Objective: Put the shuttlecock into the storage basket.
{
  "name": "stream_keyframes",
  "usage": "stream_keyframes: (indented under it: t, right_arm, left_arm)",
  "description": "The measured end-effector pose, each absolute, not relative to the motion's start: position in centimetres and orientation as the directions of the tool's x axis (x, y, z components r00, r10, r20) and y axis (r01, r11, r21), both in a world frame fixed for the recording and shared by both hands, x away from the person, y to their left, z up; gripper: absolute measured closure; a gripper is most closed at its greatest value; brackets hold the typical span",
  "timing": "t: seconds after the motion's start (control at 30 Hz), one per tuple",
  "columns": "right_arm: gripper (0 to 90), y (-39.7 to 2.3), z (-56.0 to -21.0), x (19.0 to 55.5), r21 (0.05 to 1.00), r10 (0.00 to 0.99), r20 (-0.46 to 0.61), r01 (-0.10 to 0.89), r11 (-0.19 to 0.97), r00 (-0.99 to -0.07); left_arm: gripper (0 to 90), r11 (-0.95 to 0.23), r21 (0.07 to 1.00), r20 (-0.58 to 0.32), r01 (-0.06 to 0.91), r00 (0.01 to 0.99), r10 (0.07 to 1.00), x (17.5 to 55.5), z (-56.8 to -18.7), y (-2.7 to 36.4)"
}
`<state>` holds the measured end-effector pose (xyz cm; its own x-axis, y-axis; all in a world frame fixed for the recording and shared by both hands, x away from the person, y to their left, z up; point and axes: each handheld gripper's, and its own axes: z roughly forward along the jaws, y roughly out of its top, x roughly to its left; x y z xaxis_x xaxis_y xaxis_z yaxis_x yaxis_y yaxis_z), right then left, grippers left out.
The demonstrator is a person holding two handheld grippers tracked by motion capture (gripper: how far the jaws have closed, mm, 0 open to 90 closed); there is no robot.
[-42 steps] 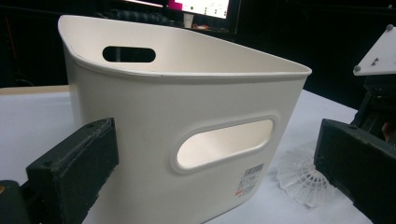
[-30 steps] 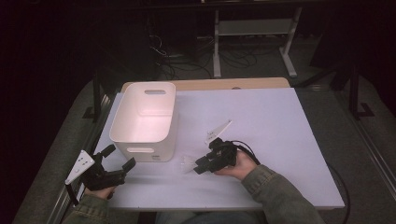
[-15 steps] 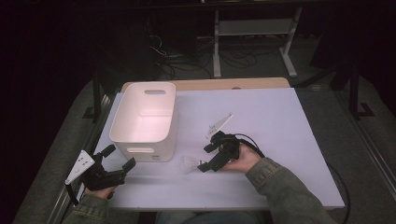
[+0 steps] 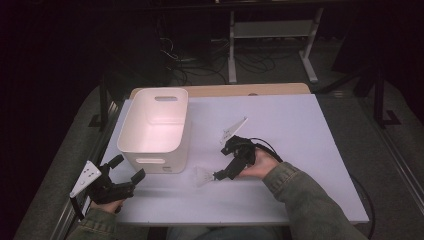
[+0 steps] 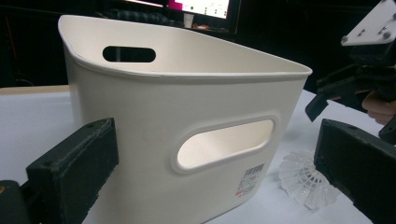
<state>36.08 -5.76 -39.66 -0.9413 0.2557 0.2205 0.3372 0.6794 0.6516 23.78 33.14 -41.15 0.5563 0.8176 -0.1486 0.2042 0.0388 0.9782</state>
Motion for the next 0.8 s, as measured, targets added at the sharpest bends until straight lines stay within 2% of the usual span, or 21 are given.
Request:
stream_keyframes:
  t: [0.13,0.33,0.8]
  right_arm:
    - [0.5,-5.5,-40.5,36.4,0.629,0.258,0.209,0.332,0.703,-0.943]
    - [8.5,-5.2,-41.3,36.8,0.621,0.222,0.242,0.326,0.713,-0.945]
    - [17.1,-4.6,-42.3,37.1,0.601,0.192,0.252,0.309,0.737,-0.949]
  left_arm:
    - [0.0,0.039,0.978,-0.149,0.204,0.556,0.818,23.8,-41.2,33.2]
    - [0.0,0.039,0.978,-0.148,0.204,0.557,0.817,23.8,-41.2,33.2]
    - [0.0,0.038,0.978,-0.148,0.203,0.557,0.817,23.7,-41.1,33.2]
